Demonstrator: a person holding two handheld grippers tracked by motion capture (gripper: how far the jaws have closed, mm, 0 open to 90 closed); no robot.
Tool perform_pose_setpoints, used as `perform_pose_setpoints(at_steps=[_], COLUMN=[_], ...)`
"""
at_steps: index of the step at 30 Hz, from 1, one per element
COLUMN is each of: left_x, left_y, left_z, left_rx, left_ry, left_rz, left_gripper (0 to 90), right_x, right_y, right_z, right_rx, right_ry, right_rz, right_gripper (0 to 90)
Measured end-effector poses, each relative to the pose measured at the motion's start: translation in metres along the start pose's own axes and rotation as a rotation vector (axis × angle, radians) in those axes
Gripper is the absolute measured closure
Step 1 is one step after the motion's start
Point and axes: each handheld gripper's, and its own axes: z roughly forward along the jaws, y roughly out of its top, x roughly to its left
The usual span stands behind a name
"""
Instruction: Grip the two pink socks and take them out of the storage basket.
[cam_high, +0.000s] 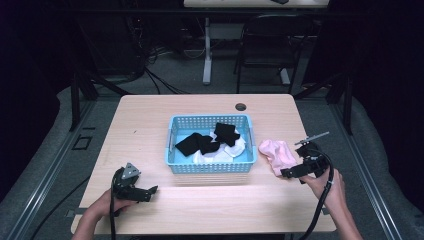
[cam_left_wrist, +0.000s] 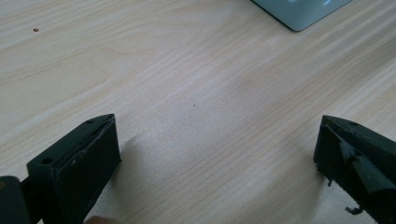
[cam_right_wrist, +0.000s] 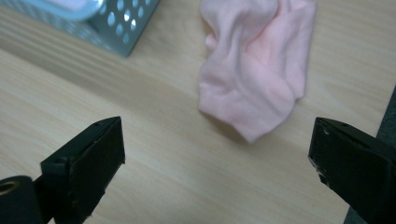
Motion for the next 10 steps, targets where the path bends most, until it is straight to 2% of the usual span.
perform_pose_setpoints(at_steps=[3,5,7,9,10], left_x=[0.0,0.0,0.0,0.0,0.0], left_y=[0.0,0.0,0.0,0.0,0.0], left_z=[0.0,0.0,0.0,0.0,0.0], left_rx=[0.0,0.0,0.0,0.0,0.0], left_ry=[0.0,0.0,0.0,0.0,-0.001], left_rz=[0.0,0.0,0.002,0.002,0.001], left_gripper=[0.2,0.2,0.2,0.2,0.2], right_x=[-0.002,-0.003,-0.008,-0.009,-0.011], right_y=[-0.011,-0.012,-0.015,-0.016,-0.017], right_z=[0.012,0.015,0.023,0.025,0.027], right_rx=[0.063,0.074,0.112,0.118,0.11], right_ry=[-0.009,-0.013,-0.018,-0.022,-0.016], right_rz=[0.007,0.009,0.017,0.017,0.031], right_gripper=[3.8,3.9,4.1,4.2,4.2])
